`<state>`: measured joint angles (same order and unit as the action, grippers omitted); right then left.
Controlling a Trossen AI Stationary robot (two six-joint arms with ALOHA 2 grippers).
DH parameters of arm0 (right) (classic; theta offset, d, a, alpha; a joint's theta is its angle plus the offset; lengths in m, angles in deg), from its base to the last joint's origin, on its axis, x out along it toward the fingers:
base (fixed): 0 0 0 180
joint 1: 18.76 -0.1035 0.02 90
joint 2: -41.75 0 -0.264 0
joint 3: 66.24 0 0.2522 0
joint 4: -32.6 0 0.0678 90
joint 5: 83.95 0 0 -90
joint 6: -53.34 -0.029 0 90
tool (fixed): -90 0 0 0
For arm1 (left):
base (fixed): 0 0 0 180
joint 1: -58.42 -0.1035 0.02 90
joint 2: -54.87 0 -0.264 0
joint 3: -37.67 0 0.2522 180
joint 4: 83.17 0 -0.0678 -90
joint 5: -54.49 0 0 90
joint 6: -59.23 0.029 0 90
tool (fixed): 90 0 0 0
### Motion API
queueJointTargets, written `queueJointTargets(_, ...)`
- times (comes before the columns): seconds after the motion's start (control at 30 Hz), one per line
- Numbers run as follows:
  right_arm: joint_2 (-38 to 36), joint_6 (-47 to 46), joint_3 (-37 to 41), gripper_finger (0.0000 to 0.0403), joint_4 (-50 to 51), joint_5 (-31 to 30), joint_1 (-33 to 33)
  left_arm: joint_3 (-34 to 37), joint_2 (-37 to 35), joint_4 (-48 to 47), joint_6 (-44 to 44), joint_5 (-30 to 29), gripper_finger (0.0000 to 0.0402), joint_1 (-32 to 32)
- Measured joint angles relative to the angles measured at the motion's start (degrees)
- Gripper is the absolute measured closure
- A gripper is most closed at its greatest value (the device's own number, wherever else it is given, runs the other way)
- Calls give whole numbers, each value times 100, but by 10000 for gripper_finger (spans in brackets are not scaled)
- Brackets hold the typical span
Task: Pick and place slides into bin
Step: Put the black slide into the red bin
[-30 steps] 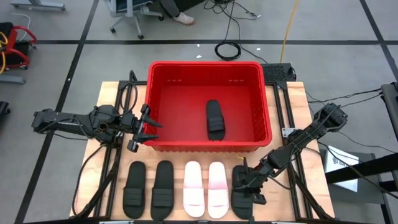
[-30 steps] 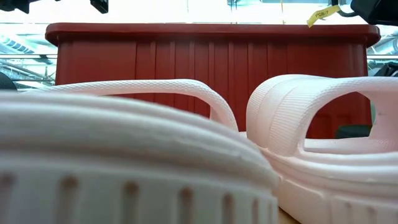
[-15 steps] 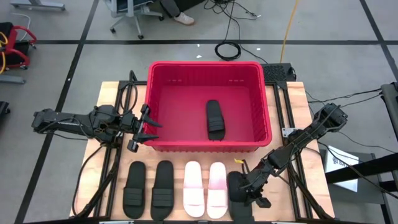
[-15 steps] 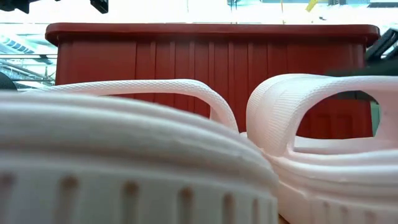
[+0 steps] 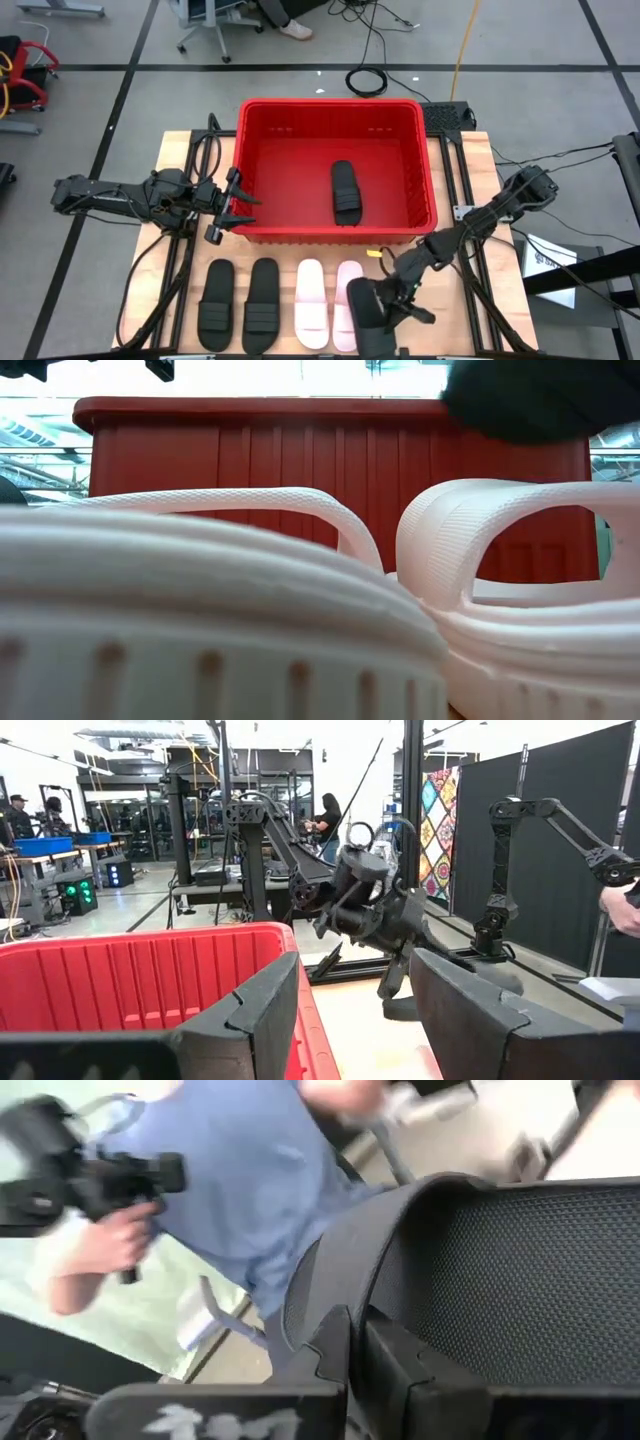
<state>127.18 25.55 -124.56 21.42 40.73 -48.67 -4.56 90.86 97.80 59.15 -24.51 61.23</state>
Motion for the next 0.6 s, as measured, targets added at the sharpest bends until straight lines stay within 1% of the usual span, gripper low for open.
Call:
queueJointTargets(0.17, 0, 364, 0, 392, -695, 567, 400, 0, 0, 1, 2, -6, 204, 2)
queueJointTargets(0.37, 0, 1225, -6, 397, -1498, 1181, 800, 0, 0, 0, 7, -45, 204, 1)
queueJointTargets(0.5, 0, 1697, -256, 394, -1549, 1525, 1127, 0, 0, 0, 108, -48, 204, 0)
queueJointTargets(0.6, 0, 1930, -594, 393, -1511, 1789, 1392, 0, 1, 2, 127, -56, 204, 0)
